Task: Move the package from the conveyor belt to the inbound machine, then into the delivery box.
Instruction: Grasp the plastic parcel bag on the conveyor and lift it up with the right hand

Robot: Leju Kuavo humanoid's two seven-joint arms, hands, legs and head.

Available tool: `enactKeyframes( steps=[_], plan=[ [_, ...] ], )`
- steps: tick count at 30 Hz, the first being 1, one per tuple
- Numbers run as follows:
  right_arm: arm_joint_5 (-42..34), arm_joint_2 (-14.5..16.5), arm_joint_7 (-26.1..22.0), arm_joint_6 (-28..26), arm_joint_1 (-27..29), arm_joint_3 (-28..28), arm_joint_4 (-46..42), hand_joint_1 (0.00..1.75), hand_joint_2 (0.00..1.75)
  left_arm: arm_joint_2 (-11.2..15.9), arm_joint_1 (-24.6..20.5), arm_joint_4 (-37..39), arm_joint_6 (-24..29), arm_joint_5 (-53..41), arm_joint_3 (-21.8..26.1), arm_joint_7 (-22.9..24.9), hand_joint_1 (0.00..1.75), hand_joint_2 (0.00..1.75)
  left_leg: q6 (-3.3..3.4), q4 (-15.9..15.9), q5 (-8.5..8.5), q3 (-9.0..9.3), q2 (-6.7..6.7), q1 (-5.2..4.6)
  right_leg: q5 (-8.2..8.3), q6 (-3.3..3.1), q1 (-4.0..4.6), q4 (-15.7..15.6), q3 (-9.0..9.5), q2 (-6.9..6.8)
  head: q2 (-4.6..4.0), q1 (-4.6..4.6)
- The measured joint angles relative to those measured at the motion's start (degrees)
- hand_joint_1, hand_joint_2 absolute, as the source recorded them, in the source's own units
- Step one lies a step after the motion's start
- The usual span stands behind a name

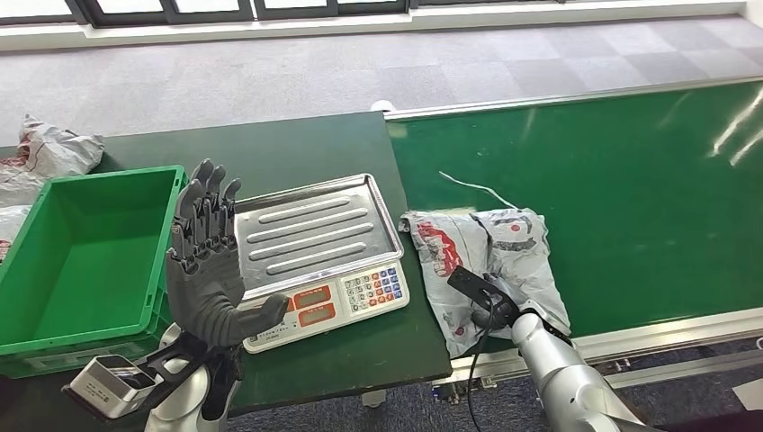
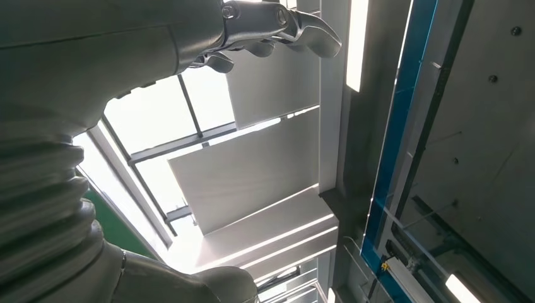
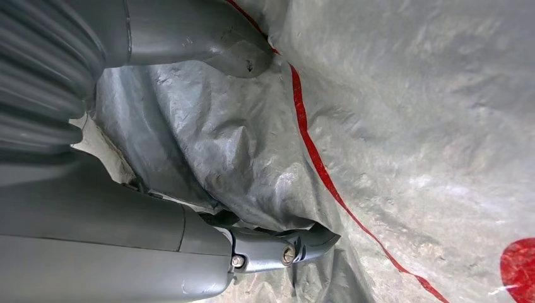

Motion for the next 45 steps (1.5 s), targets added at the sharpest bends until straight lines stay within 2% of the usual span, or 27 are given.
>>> enactKeyframes(
  steps=[14,18,19,22,23,27,31,45],
  plan=[
    [-0.1,0.0,-0.5,0.2,-0.7,-0.2,0.0,0.00,1.75,0.0,-0.2,-0.5,0.0,0.0,0.0,0.0,0.00,1.75,0.06,0.0,-0.12,0.48,-0.07,-0.01,-0.15,0.03,-0.03,0.0,0.30,-0.02,0.00,0.00],
    [-0.4,0.1,-2.2,0.2,-0.6,-0.2,0.0,0.00,1.75,0.0,-0.2,-0.6,0.2,0.0,0.0,0.0,0.00,1.75,0.08,0.0,-0.10,0.54,-0.10,-0.01,-0.14,0.04,-0.04,0.0,0.32,-0.03,0.00,0.00],
    [-0.6,0.1,-3.0,0.1,-0.6,-0.3,0.0,0.11,1.75,0.0,-0.2,-0.7,0.2,-0.1,0.0,0.0,0.00,1.75,0.09,0.0,-0.12,0.46,-0.09,-0.01,-0.15,0.04,-0.04,0.0,0.31,-0.03,0.00,0.00],
    [-1.3,0.1,-5.7,-0.2,-0.5,-0.3,0.0,1.42,1.75,0.1,0.0,-1.1,0.3,-0.2,0.0,0.0,0.00,1.75,0.08,0.0,-0.19,0.23,-0.08,-0.01,-0.20,0.06,-0.05,0.0,0.30,-0.04,0.00,0.00],
    [-1.6,0.1,-6.7,-0.2,-0.5,-0.3,0.0,1.75,1.75,0.1,0.0,-1.3,0.3,-0.2,0.0,0.0,0.00,1.75,0.07,0.0,-0.20,0.19,-0.08,-0.01,-0.21,0.07,-0.05,0.0,0.29,-0.05,0.00,0.00],
    [-2.7,0.1,-10.1,-0.2,-0.3,-0.6,0.0,1.75,1.75,0.2,0.2,-1.8,0.3,-0.4,0.0,0.0,0.00,1.75,0.06,0.0,-0.19,0.19,-0.08,-0.01,-0.20,0.06,-0.02,0.0,0.25,-0.05,0.00,0.00],
    [-3.8,0.1,-11.6,-1.6,-0.2,-1.3,0.0,1.75,1.75,0.3,0.1,-1.9,0.2,-0.4,0.0,0.0,0.00,1.75,-0.01,0.0,-0.10,0.36,-0.11,0.00,-0.16,0.02,0.00,0.0,0.05,-0.03,0.00,-0.01],
    [-4.9,0.1,-12.2,-3.1,0.7,-2.2,0.0,1.75,1.75,0.3,0.0,-1.8,-0.8,-0.4,0.0,0.0,0.00,1.75,-0.05,0.0,-0.02,-0.08,-0.24,-0.01,-0.10,-0.02,0.00,0.1,-0.45,-0.09,0.00,0.00]
  ],
)
